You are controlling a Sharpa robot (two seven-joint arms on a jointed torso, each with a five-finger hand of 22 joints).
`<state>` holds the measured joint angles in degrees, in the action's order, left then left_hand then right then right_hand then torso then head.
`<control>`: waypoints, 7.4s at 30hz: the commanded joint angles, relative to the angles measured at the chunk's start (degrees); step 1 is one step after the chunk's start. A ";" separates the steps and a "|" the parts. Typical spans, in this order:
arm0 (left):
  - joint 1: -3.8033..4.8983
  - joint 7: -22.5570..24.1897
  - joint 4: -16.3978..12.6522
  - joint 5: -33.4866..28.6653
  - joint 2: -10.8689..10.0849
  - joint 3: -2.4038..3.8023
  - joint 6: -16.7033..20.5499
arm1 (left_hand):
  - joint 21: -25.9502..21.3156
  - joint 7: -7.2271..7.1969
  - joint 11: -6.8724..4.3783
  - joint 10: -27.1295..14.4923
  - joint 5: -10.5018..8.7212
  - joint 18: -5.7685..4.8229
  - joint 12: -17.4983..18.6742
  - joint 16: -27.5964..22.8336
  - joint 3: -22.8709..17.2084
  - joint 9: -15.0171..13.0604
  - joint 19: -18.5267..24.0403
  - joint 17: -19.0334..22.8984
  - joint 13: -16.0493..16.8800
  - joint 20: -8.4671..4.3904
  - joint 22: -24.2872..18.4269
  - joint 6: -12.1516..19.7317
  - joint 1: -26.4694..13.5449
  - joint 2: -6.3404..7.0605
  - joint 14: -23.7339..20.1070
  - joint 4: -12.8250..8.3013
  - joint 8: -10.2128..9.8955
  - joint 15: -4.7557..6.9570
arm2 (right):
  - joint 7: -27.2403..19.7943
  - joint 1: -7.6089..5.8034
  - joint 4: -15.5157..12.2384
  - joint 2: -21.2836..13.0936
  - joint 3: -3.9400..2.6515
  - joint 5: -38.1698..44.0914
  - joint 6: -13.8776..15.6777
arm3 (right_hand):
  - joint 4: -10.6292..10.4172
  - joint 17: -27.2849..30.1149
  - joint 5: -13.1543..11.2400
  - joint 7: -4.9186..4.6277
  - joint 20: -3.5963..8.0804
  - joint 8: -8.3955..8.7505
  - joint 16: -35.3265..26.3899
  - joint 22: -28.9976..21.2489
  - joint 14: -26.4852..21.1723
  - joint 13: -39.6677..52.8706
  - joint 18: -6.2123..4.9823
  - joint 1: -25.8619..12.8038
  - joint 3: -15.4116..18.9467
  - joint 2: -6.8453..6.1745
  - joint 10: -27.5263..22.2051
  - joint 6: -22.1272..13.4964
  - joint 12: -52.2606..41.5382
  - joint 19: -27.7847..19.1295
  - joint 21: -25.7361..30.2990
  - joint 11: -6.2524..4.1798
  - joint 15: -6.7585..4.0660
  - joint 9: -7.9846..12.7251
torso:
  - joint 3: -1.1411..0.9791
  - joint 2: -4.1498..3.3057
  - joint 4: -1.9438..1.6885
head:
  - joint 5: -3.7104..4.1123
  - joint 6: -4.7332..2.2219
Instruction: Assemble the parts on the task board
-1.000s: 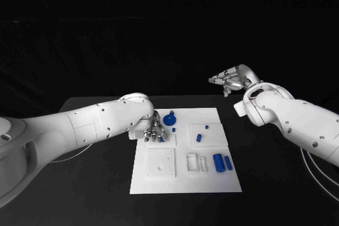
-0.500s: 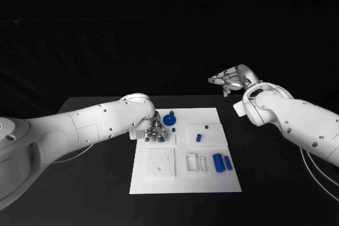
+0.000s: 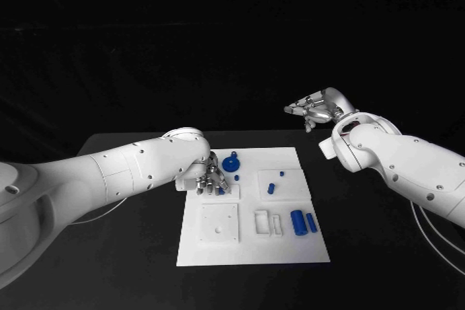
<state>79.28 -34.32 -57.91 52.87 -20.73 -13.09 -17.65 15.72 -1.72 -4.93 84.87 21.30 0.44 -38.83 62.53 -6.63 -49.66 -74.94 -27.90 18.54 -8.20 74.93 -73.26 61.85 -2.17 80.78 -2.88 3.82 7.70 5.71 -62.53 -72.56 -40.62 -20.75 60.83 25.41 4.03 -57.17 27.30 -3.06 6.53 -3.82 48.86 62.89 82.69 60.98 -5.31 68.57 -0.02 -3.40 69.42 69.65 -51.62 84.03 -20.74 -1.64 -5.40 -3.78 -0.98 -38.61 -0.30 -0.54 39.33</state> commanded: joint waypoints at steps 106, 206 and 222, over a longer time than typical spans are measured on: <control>0.72 6.15 20.88 -4.83 3.70 5.20 -0.12 | -6.28 4.25 2.08 0.95 -14.40 -0.44 7.63 -0.94 12.52 28.80 -0.59 4.13 1.52 0.98 1.01 9.30 0.19 -0.74 -3.12 6.93 0.20 -1.48 | -1.29 0.10 -1.00 -1.58 -0.04 -1.90 0.07 | -1.27 0.38 1.91 -1.42 -0.81 0.22 -0.45 -0.62 0.13 -0.56 -1.32 -0.14 0.65 0.26 -0.51 -4.87 0.27 2.13 0.12 0.67 0.69 0.05 | -0.32 -2.67 0.84 | -0.60 -3.77; 1.15 5.68 -14.15 -8.75 -14.77 -0.27 27.24 | 0.92 -0.35 -0.47 1.89 4.91 0.02 -0.02 3.08 -13.63 15.62 -1.31 -0.32 1.24 -0.20 1.17 2.62 -0.87 -0.63 0.67 -8.90 15.71 0.11 | -1.24 1.36 1.27 -1.30 -0.03 -2.42 -0.65 | -0.97 0.24 6.73 -1.36 -0.70 0.24 -0.24 -0.78 0.17 -0.42 -1.25 -0.53 -1.45 -0.44 -0.47 -4.66 0.02 2.10 -0.22 0.52 0.58 0.06 | 0.29 -0.11 -0.61 | -1.24 -1.81; -0.32 5.05 -17.25 -4.38 -14.73 -0.79 29.26 | 1.91 -0.36 -0.48 1.89 5.06 0.41 -0.63 3.39 -13.86 15.37 -0.99 -0.90 0.96 0.09 1.14 2.49 -1.05 -0.75 0.70 -8.86 15.51 0.02 | -1.12 1.50 1.15 -1.47 -0.02 -2.44 -0.90 | -0.97 0.28 6.99 -1.37 -0.69 0.24 -0.30 -0.77 0.15 -0.43 -1.24 -0.67 -1.66 -0.51 -0.49 -4.66 0.05 2.11 -0.27 0.51 0.58 0.06 | 0.28 -0.20 -0.54 | -1.08 -1.35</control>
<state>79.04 -28.99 -74.86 46.42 -35.59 -13.90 10.35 17.35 3.34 -4.68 84.45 26.00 0.43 -39.15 65.67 -18.82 -23.98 -76.07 -28.70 19.55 -8.50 74.93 -65.10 60.51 -2.44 81.28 -10.55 18.04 7.77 4.99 -61.07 -71.31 -42.08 -20.74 58.35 25.31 3.09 -56.89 34.17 -4.30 6.12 -3.83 48.65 62.16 82.88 60.52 -5.72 68.10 -1.46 -3.40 69.00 65.14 -51.40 84.03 -20.73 -1.22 -5.20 -3.76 -0.70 -38.78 -0.85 -1.64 37.91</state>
